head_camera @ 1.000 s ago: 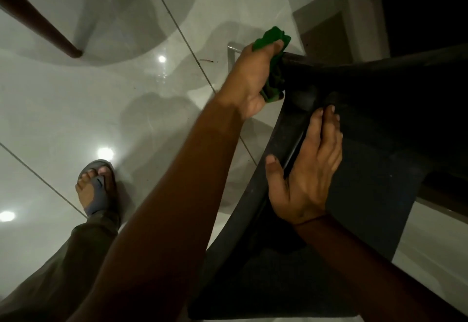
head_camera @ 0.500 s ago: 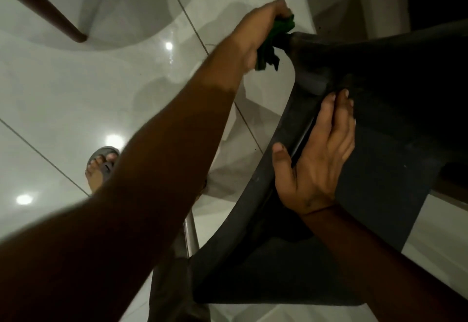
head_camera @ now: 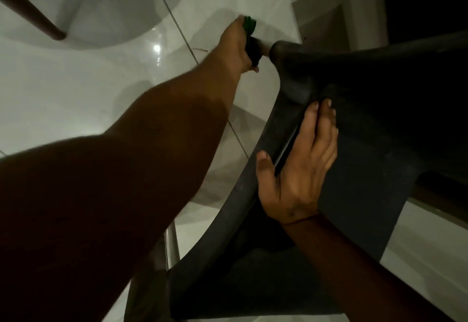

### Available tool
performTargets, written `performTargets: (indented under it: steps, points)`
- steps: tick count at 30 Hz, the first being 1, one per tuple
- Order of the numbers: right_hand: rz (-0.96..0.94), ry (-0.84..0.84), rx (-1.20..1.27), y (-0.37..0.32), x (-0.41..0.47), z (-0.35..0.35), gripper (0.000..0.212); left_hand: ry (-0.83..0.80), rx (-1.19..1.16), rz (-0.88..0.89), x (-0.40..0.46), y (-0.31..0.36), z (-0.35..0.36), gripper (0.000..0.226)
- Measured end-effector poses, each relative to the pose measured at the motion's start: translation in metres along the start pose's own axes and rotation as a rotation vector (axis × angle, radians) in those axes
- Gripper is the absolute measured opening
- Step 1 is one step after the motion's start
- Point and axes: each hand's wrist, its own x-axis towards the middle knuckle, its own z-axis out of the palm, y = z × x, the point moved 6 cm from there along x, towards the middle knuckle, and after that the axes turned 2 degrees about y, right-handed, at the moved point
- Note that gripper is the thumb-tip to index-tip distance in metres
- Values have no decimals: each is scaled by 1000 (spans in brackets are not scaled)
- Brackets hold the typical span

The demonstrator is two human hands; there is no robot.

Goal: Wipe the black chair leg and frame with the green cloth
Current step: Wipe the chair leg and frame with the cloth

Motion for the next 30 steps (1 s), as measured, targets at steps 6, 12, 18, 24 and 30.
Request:
performTargets:
  steps: [6, 12, 18, 24, 30]
  points:
    - [-9, -2, -13, -1, 0, 0, 96, -93, 51, 158, -52, -19, -2, 27]
    - [-21, 1, -16, 0, -1, 2, 97, -11, 88, 158, -27, 0, 4, 30]
    - [-29, 28, -15, 2, -2, 1, 97, 138, 412, 41, 9, 24, -8, 29]
    - [-44, 26, -23, 4, -3, 3, 99, -94, 331, 384, -48, 3, 2, 11]
    - [-39, 68, -36, 6, -1, 5, 92, -29, 266, 335, -33, 5, -5, 21]
